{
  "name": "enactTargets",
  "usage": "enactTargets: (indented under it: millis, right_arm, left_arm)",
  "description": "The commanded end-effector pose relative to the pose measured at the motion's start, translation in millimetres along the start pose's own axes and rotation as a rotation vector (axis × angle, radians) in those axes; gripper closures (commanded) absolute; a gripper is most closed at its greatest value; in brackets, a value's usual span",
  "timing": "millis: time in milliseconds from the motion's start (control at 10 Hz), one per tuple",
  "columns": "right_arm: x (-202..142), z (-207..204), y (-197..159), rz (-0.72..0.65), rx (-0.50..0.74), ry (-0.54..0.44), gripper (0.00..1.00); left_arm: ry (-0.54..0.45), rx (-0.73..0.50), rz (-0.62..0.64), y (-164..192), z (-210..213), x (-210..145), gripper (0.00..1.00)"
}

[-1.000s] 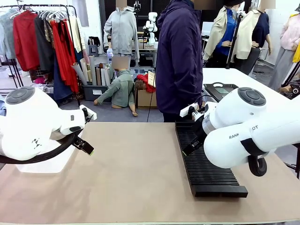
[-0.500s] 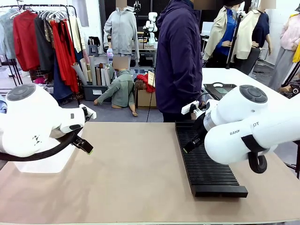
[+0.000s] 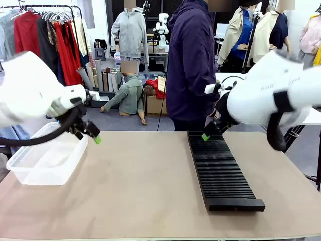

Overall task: Sort PCBs into racks and boxes based on the side picked up.
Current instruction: Pick up the Blank PCB handed by the Human.

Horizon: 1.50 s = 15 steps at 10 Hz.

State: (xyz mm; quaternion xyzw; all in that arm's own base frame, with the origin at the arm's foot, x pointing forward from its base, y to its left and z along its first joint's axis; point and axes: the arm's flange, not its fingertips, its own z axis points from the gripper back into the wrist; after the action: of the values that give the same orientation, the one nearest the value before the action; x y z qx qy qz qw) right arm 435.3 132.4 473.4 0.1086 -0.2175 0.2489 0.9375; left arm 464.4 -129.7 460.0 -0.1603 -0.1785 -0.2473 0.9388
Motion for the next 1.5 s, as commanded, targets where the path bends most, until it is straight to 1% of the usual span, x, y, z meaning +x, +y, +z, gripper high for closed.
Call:
enactTargets:
  millis: [0, 200, 300, 400, 500, 700, 800, 1000, 1100, 1300, 1400]
  right_arm:
    - [12, 30, -40, -0.081, 0.265, 0.036, 0.0]
    - [9, 46, -73, -0.124, 0.463, 0.067, 0.0]
    - [6, 55, -95, -0.165, 0.553, 0.036, 0.0]
    - [-1, 65, -115, -0.203, 0.646, -0.001, 0.0]
    - [-11, 72, -136, -0.242, 0.742, -0.047, 0.0]
    - [-33, 84, -168, -0.331, 0.913, -0.187, 0.0]
    - [-43, 92, -179, -0.347, 0.971, -0.237, 0.0]
    - [-60, 111, -193, -0.381, 1.008, -0.323, 0.0]
    - [-67, 118, -199, -0.402, 1.01, -0.349, 0.0]
    - [-80, 121, -210, -0.452, 1.007, -0.388, 0.0]
    - [-83, 119, -211, -0.449, 1.011, -0.388, 0.0]
  left_arm:
    - [0.025, -0.217, 0.115, 52, 25, 16, 0.0]
    - [-0.011, -0.394, 0.191, 82, 44, 15, 0.0]
    - [-0.023, -0.496, 0.22, 96, 52, 9, 0.0]
    - [-0.043, -0.561, 0.261, 112, 58, 1, 0.0]
    - [-0.09, -0.671, 0.307, 130, 66, -9, 0.0]
    - [-0.205, -0.793, 0.351, 157, 81, -28, 0.0]
    - [-0.245, -0.832, 0.388, 172, 87, -39, 0.0]
    - [-0.328, -0.887, 0.433, 190, 99, -61, 0.0]
    - [-0.362, -0.885, 0.441, 194, 103, -69, 0.0]
    - [-0.404, -0.884, 0.453, 198, 105, -79, 0.0]
    - [-0.409, -0.884, 0.461, 198, 105, -80, 0.0]
